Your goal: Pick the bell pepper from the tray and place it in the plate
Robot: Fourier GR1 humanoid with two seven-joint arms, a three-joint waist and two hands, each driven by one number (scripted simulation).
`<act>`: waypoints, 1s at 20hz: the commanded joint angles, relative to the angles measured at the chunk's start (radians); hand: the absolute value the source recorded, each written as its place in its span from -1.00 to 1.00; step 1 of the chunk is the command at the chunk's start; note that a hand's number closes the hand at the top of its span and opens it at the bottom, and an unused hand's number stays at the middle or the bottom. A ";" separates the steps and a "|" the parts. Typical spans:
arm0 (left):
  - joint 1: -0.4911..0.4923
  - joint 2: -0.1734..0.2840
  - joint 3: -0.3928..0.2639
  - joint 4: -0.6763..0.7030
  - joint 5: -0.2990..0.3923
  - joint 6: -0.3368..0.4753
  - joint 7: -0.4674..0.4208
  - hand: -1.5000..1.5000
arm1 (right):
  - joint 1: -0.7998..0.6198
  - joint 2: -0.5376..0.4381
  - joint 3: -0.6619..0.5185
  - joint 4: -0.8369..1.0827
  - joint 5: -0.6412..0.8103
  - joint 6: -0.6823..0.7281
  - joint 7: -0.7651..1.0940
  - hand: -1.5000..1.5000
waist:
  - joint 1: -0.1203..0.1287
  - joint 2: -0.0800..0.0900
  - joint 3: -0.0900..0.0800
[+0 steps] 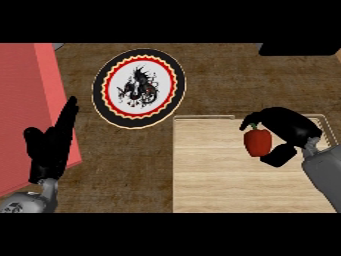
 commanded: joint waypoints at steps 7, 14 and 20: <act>0.013 -0.044 0.013 0.122 -0.012 -0.022 0.003 0.00 | -0.026 0.044 0.000 0.008 0.119 -0.094 -0.047 1.00 | -0.009 0.015 -0.018; -0.016 -0.035 -0.017 0.056 -0.028 -0.039 0.050 0.00 | -0.176 0.446 0.162 0.018 0.245 -0.242 0.209 1.00 | 0.056 0.026 -0.019; -0.044 -0.057 -0.057 0.075 -0.045 -0.063 0.046 0.00 | -0.396 0.541 0.264 0.107 0.229 -0.415 0.391 1.00 | 0.129 0.035 -0.020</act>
